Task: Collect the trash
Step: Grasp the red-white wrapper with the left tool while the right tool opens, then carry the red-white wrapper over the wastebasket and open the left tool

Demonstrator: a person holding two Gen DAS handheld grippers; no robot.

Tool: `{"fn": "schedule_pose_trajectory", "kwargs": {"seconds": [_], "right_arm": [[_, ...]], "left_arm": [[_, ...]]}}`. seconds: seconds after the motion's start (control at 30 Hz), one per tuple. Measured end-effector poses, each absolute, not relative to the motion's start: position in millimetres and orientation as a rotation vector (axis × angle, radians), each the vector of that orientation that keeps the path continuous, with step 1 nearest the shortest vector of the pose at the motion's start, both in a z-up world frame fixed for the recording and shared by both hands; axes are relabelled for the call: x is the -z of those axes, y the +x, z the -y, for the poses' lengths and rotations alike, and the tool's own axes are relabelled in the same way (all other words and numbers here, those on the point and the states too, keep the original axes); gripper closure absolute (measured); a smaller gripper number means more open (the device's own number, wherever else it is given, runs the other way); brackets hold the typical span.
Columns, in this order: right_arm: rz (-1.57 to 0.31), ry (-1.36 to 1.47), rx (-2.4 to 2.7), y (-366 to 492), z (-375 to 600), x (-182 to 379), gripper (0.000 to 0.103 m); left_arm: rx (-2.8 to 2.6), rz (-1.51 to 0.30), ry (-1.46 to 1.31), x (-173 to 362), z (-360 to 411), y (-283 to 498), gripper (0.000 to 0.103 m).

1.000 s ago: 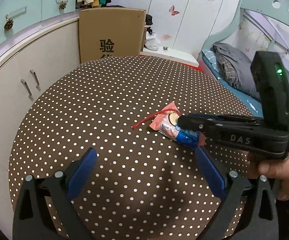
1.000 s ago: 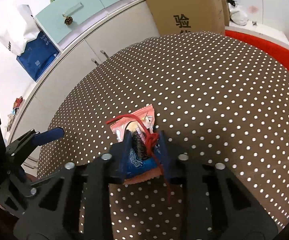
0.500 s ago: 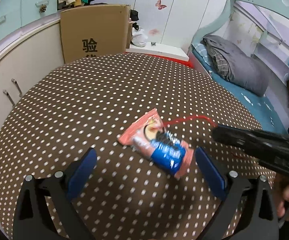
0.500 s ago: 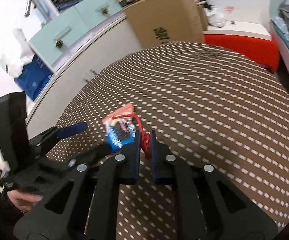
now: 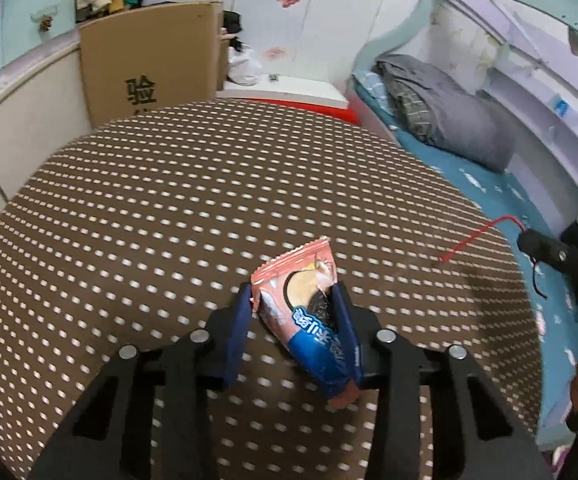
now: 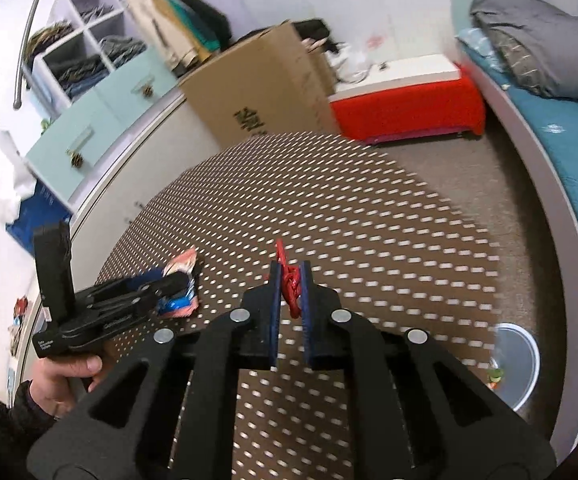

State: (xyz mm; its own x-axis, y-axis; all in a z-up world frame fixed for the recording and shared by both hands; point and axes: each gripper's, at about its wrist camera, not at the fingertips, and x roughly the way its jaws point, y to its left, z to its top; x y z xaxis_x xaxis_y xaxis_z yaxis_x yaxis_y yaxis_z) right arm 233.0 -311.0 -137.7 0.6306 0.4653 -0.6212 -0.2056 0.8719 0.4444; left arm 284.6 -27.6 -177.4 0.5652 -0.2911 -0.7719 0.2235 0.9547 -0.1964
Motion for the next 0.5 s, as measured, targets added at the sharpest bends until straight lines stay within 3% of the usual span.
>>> {"fn": "schedule_pose_trajectory", "kwargs": {"seconds": [0.5], "right_arm": [[-0.651, 0.379, -0.214, 192, 424, 93, 0.094]], "left_arm": [[0.497, -0.824, -0.044, 121, 107, 251, 0.064]]}}
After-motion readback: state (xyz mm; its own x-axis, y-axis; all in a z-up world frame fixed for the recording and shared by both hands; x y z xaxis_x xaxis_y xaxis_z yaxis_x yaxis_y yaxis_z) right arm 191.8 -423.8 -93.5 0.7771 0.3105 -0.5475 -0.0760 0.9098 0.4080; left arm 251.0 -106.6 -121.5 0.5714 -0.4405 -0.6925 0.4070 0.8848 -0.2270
